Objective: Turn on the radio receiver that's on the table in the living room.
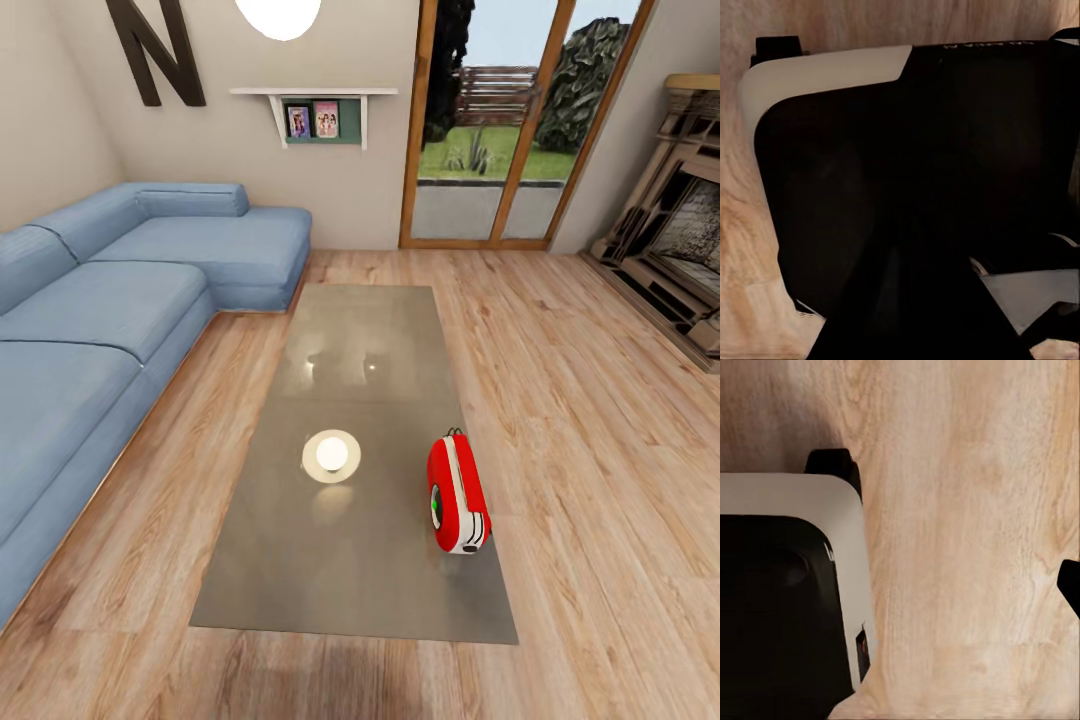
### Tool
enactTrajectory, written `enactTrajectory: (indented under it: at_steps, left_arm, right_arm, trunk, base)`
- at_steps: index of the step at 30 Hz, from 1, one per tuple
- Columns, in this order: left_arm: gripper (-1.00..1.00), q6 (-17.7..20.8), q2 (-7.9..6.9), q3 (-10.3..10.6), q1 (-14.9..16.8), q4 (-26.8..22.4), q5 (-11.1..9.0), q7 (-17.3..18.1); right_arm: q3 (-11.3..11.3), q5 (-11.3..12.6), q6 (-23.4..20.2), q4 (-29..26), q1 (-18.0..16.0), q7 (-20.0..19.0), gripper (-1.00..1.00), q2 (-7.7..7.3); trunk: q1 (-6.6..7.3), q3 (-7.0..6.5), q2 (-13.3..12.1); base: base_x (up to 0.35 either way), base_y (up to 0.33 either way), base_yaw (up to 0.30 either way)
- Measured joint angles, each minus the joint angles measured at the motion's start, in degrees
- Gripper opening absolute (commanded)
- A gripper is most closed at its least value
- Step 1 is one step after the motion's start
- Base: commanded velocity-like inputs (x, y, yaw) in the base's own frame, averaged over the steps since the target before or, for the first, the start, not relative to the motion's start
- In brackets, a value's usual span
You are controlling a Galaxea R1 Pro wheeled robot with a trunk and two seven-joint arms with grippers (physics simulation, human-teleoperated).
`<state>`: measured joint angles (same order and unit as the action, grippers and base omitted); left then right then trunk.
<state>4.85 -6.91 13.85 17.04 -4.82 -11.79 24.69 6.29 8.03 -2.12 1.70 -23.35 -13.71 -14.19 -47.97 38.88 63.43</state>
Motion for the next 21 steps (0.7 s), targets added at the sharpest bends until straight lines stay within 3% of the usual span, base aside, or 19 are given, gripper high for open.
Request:
enactTrajectory:
  at_steps: [4,7,10,21]
  left_arm:
    - [-1.0,-1.9,0.26,-0.1,0.0,3.8,-0.3,-0.6]
    - [-1.0,-2.2,0.39,-0.1,-0.2,4.4,-0.5,-4.2]
    - [-1.0,-2.3,0.61,-0.1,-0.1,4.5,-0.7,-6.9]
    - [-1.0,-2.3,1.35,-0.2,-0.1,4.5,-0.5,-7.6]
  right_arm:
    - [0.0,-3.2,3.1,0.1,3.5,0.2,1.0,3.75]
    - [-0.1,-3.8,3.5,0.1,5.4,0.5,1.0,5.39]
    - [-0.1,-3.9,3.8,0.1,6.0,0.6,1.0,5.99]
    - [-0.1,-3.8,4.0,0.1,6.4,1.7,1.0,7.07]
  trunk:
    - [0.0,0.0,0.0]
    - [0.0,-0.04,0.0]
    - [0.0,-0.22,0.0]
    - [0.0,-1.17,0.0]
  base:
    - [0.0,0.0,0.0]
    - [0.0,0.0,-0.063]
    - [0.0,0.0,-0.082]
    - [0.0,0.0,-0.011]
